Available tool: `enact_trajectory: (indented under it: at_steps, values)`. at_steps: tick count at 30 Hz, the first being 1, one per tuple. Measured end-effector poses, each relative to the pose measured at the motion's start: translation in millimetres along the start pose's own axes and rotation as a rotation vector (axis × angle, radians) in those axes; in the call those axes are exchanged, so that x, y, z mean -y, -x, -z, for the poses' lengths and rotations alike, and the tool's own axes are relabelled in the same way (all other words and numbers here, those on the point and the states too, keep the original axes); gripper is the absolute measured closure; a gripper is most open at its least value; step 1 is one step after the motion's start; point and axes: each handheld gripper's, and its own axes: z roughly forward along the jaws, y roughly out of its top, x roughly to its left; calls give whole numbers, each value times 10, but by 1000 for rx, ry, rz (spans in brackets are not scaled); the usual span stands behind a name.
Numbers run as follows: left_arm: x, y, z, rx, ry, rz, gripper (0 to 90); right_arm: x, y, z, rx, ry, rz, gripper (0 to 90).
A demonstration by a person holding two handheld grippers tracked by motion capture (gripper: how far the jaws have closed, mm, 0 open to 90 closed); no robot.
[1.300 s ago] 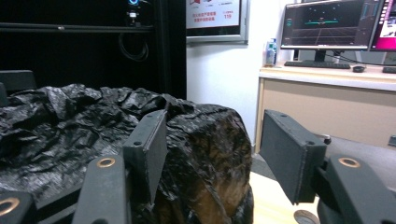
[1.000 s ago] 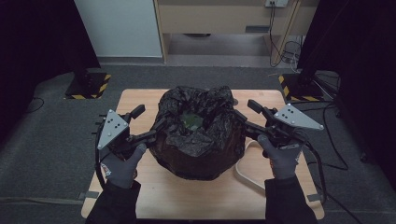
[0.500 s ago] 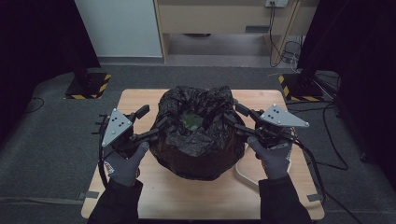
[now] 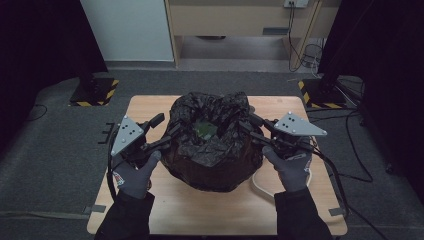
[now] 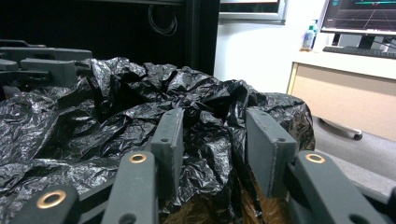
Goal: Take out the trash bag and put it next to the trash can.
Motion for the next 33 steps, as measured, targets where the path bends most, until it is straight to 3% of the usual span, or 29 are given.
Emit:
enact_trajectory:
  at_steps: [8, 11, 17, 33]
  values:
    - [-5, 18, -38, 16, -7, 14, 467, -2, -9, 8, -3, -2, -3, 650]
    - [-9, 34, -54, 22, -13, 23, 507, -2, -1, 18, 12, 5, 12, 751]
    - [-17, 70, -76, 25, -19, 33, 607, 4, 9, 28, 14, 15, 12, 841]
    - [-62, 94, -38, 7, -6, 40, 859, -9, 10, 46, 4, 68, 6, 898]
